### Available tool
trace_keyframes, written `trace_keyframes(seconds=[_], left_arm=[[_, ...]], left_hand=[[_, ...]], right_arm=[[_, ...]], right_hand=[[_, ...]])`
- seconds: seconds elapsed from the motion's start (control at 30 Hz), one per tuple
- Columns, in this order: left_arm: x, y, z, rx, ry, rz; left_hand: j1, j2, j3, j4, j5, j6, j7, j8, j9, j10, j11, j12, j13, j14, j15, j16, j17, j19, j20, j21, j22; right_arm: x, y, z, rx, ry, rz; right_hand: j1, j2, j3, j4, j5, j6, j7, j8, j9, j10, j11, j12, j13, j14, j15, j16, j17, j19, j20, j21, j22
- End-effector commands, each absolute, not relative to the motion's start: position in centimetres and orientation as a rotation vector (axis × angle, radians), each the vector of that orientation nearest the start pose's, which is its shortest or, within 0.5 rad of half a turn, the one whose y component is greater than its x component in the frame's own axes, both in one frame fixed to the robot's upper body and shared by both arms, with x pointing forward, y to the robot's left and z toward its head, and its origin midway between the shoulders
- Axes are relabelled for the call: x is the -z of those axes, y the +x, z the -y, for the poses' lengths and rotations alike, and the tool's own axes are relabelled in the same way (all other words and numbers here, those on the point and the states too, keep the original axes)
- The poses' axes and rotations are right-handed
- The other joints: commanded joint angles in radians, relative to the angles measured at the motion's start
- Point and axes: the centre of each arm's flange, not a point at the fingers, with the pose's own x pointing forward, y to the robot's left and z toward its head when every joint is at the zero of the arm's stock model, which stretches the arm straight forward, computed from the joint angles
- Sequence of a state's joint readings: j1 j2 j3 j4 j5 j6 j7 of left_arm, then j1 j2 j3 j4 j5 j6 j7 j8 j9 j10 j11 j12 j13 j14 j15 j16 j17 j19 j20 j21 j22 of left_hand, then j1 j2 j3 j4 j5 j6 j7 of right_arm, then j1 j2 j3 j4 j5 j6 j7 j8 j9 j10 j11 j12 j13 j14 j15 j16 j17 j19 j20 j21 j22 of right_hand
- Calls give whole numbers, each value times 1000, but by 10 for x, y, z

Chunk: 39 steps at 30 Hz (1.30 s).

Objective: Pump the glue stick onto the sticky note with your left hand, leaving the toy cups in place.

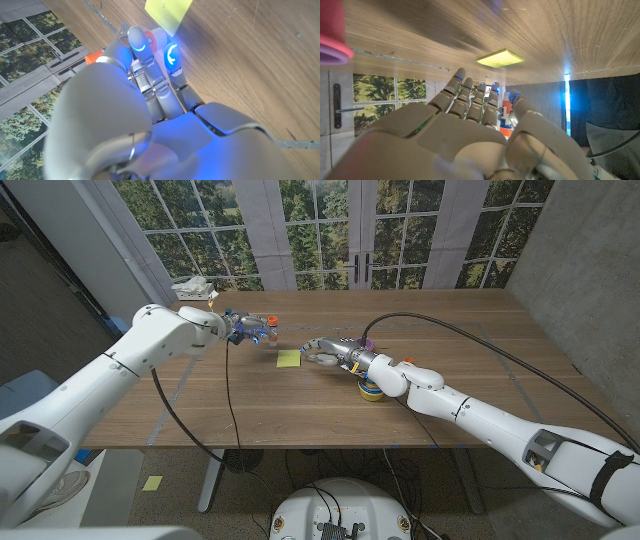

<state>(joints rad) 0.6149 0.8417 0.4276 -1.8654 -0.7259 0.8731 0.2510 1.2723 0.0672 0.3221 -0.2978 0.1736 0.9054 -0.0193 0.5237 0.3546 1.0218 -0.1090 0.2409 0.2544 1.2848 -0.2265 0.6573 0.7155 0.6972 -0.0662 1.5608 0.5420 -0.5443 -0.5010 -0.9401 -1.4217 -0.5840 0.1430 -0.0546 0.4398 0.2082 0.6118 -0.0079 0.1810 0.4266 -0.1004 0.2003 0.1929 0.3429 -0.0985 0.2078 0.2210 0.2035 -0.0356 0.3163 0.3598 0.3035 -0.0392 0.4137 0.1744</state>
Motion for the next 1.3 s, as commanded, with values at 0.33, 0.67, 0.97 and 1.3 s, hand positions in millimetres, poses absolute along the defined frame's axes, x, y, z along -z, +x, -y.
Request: trace_keyframes(seconds=[0.33,0.67,0.97,1.3], left_arm=[[-82,606,-292,25,415,-4],[-83,614,-300,44,355,-68],[-87,618,-305,66,351,-144],[-95,620,-305,89,384,-192]], left_hand=[[5,26,126,122,3,25,38,-2,103,193,-58,-6,489,6,-6,-13,0,8,-146,3,-4],[7,26,126,122,4,23,44,-7,104,193,-53,-7,489,8,-6,-18,1,10,-146,5,-5],[10,26,127,121,6,22,50,-12,106,191,-47,-9,491,7,-6,-26,1,15,-146,6,-6],[14,24,128,120,8,20,56,-19,105,189,-43,-12,486,11,-6,-28,7,17,-146,5,-10]], right_arm=[[39,628,32,-435,-1486,859],[40,626,23,-440,-1528,862],[40,626,16,-441,-1559,857],[45,627,10,-456,-1594,846]], right_hand=[[7,-1,5,3,0,3,-6,-1,3,-1,-8,7,2,-6,-130,9,8,9,-75,-8,4],[21,4,16,0,3,-2,-10,-3,3,-5,-15,5,2,-15,-139,7,10,6,-74,-11,4],[27,0,18,0,3,-5,-11,-4,3,-8,-17,5,3,-18,-139,8,11,2,-70,-14,4],[29,-1,17,3,2,-3,-10,-3,4,-7,-18,6,3,-23,-141,9,15,0,-68,-16,5]])
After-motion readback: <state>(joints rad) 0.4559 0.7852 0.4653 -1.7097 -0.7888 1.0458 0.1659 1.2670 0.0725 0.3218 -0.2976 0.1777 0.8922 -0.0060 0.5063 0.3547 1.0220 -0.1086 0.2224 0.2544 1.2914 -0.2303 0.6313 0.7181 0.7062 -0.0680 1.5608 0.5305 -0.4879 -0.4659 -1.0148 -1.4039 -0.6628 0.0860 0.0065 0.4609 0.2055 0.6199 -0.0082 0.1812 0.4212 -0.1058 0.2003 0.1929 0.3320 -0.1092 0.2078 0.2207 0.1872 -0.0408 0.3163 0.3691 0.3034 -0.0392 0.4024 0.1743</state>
